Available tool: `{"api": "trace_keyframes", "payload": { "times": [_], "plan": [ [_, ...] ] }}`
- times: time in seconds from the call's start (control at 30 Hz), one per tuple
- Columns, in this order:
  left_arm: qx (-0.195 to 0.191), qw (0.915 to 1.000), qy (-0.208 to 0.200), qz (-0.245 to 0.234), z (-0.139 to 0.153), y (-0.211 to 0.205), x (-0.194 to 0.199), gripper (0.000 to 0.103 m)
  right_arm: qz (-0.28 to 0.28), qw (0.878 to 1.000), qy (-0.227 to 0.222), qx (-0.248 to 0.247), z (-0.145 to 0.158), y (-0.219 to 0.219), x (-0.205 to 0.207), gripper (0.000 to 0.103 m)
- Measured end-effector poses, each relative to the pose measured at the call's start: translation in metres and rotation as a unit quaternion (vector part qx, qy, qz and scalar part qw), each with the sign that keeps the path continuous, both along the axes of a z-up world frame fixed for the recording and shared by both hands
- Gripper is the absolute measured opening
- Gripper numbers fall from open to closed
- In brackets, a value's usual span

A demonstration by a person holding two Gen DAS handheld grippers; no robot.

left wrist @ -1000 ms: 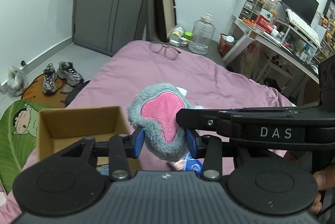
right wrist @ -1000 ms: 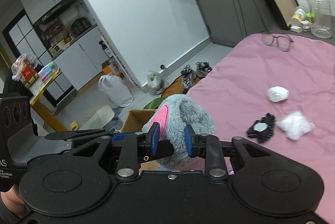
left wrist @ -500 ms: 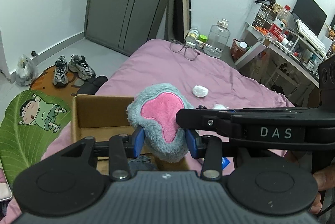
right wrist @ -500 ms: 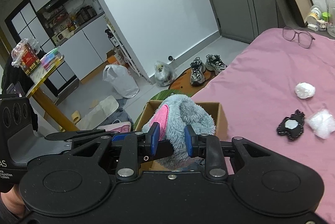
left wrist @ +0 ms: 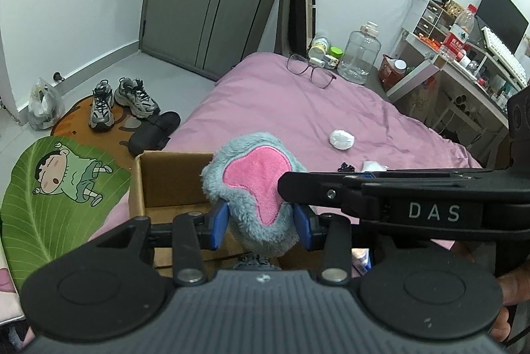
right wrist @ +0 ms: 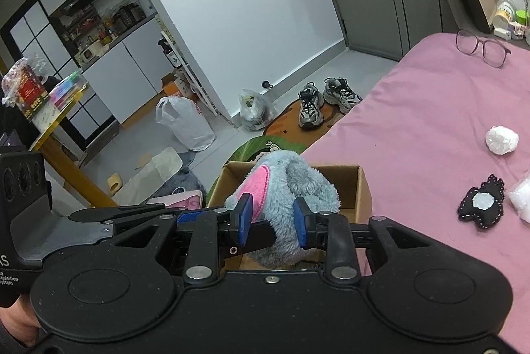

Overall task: Organize soft objects
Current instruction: 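Carry the grey plush with the right tool over the cardboard box, then lower the grey plush into the box and open the right tool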

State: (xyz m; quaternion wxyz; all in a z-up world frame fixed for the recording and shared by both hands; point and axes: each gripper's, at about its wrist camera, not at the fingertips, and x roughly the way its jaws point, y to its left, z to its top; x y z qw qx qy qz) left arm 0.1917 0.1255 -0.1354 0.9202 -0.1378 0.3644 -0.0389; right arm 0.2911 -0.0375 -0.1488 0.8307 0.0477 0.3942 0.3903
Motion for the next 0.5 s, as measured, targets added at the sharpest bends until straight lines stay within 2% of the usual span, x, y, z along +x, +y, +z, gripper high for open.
{"api": "trace_keyframes", "payload": {
  "times": [0.13,0.2,0.23,0.43,0.5],
  "plan": [
    [0.004,1.0,0.007,0.006,-0.006,0.001,0.005,0.043,-0.006,1.0,0.008,-0.007,-0.005,0.001,0.003,0.034],
    [0.001,0.9999,0.008,0.011,-0.01,0.001,0.005,0.044,-0.005,1.0,0.015,-0.01,-0.007,0.0,0.003,0.048],
    [0.002,0.9999,0.009,0.013,-0.012,0.001,0.004,0.045,-0.005,1.0,0.014,-0.012,-0.007,-0.002,0.003,0.049],
    [0.028,0.9982,0.013,0.052,-0.012,0.002,0.001,0.047,-0.021,1.0,0.012,-0.007,0.0,-0.021,-0.002,0.052],
    [0.024,0.9977,0.015,0.062,-0.009,0.005,-0.001,0.047,-0.024,1.0,0.008,-0.006,0.003,-0.028,-0.003,0.053]
  ]
}}
